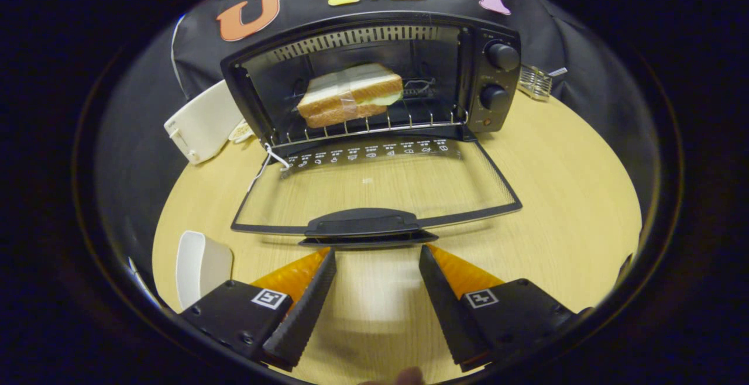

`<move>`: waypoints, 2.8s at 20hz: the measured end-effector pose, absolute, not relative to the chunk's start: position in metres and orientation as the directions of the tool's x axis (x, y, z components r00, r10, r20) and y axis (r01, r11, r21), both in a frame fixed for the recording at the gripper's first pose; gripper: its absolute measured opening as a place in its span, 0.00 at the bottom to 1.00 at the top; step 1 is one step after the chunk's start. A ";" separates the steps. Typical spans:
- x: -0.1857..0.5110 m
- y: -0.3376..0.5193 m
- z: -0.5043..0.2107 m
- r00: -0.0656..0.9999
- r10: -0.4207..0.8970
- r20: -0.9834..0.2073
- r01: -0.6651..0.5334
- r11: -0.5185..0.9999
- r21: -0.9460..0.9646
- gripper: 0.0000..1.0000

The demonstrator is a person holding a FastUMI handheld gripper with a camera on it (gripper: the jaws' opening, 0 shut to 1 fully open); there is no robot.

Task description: Open the toaster oven, put the food inside, and close the toaster oven door.

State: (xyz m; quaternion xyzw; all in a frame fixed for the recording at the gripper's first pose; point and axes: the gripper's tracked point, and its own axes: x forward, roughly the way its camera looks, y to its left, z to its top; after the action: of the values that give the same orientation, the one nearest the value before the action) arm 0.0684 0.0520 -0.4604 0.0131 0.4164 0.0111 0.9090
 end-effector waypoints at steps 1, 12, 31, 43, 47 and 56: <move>0.068 0.053 -0.457 0.656 0.033 -0.754 -0.009 0.999 0.035 0.95; 0.075 0.059 -0.394 0.697 0.049 -0.715 0.019 0.996 0.088 0.95; 0.140 0.069 -0.241 0.883 0.047 -0.466 -0.044 0.999 0.018 0.95; 0.061 0.064 -0.068 0.976 0.093 -0.199 -0.090 0.996 0.024 1.00; 0.018 0.047 -0.047 0.986 0.077 -0.147 -0.079 0.997 -0.010 1.00; -0.005 0.037 -0.054 0.983 0.080 -0.168 -0.077 0.997 0.023 1.00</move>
State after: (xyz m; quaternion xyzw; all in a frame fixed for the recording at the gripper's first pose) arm -0.0051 0.0374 -0.0543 0.0081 0.0847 0.0394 0.9956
